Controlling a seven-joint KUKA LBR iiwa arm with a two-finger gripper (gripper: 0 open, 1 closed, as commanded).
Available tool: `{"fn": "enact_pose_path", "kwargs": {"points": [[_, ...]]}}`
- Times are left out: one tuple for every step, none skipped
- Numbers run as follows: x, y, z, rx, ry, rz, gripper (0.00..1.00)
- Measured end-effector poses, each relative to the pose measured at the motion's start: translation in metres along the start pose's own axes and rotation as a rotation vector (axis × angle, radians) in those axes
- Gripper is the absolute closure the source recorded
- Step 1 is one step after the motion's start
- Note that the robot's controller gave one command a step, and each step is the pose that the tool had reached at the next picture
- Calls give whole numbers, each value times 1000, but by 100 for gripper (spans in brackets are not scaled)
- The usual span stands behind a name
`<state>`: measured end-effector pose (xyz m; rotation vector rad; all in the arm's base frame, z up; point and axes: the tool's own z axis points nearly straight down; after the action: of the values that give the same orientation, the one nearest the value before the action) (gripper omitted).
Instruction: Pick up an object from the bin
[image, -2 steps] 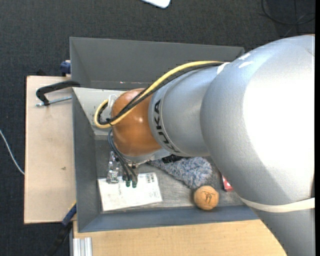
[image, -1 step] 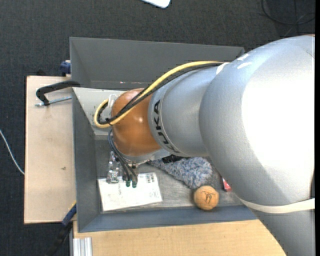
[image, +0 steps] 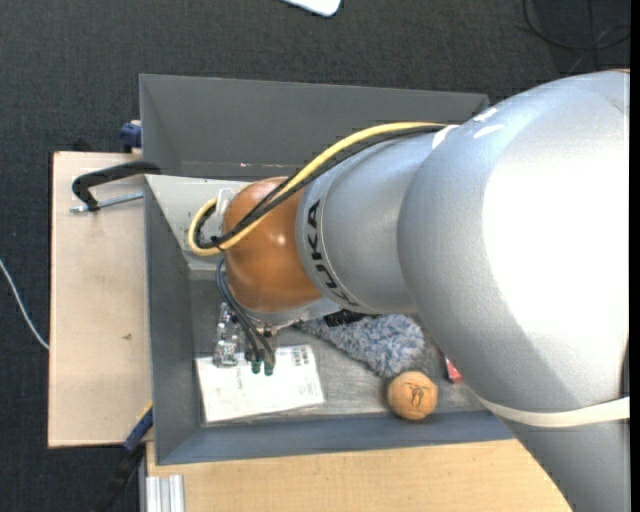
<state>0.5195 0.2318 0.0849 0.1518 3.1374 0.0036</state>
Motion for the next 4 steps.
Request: {"fn": "enact_pose_path", "kwargs": {"points": [[-3,-4,-31,0,-1,3,100],[-10,-18,-34,2,2,30,0],[-11,-18,-35,1,1,30,0],[-28,-14,-28,-1,-4,81,0]]}}
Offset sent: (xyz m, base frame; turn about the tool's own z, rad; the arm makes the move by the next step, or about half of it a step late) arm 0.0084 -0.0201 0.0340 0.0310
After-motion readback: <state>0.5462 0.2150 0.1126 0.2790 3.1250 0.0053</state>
